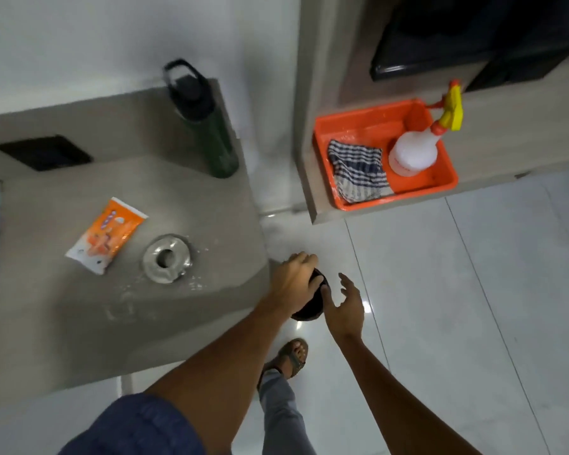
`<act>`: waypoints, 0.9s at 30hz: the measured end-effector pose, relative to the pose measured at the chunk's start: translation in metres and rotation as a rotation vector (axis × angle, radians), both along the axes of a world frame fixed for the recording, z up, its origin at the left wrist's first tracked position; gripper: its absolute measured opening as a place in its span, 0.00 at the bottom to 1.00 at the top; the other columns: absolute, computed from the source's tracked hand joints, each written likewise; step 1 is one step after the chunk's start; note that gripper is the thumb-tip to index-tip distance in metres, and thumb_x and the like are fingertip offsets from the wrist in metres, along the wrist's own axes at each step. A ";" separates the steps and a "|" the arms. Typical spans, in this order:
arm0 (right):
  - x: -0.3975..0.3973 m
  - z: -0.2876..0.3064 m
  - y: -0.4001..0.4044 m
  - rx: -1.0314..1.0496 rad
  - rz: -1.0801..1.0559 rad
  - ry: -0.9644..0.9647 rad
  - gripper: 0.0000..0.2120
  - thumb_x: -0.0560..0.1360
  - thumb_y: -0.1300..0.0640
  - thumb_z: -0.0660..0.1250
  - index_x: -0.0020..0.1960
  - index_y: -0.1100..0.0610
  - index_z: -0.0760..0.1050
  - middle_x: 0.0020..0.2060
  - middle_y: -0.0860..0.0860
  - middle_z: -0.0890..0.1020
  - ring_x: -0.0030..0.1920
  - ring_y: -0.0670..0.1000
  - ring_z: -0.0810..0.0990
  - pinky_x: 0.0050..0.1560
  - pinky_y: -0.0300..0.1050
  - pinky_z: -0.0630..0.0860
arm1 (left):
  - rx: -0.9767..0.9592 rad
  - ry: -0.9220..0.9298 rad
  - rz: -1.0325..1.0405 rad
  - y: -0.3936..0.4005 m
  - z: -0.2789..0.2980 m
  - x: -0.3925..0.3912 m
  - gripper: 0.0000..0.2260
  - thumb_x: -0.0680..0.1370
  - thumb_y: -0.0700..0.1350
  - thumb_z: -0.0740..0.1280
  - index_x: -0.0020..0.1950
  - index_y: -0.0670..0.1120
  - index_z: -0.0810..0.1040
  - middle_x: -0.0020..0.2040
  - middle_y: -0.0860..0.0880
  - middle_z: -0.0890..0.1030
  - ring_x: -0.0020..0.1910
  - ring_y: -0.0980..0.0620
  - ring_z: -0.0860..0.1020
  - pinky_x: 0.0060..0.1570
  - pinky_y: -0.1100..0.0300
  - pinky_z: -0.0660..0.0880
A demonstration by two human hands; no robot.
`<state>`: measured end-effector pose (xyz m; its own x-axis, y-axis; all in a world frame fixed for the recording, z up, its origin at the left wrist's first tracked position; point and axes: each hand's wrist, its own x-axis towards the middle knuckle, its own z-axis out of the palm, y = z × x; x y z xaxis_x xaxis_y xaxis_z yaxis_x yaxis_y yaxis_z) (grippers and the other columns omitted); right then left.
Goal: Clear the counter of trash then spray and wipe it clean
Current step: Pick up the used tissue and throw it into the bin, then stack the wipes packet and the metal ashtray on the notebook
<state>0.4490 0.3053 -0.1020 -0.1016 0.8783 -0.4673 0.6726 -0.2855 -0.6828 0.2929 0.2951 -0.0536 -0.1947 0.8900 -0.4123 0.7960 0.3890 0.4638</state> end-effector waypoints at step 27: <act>-0.281 0.092 -0.126 0.345 0.779 -0.032 0.49 0.72 0.37 0.81 0.83 0.57 0.66 0.83 0.56 0.67 0.82 0.60 0.67 0.81 0.56 0.69 | 0.105 0.233 0.423 -0.183 0.061 -0.288 0.32 0.88 0.54 0.63 0.89 0.49 0.56 0.90 0.44 0.52 0.89 0.40 0.54 0.86 0.45 0.53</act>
<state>0.1680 0.1796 -0.0105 -0.7273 0.6567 -0.1994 0.6112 0.4876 -0.6234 0.0054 0.1125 0.0076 -0.6241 0.7475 -0.2273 0.6659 0.6611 0.3457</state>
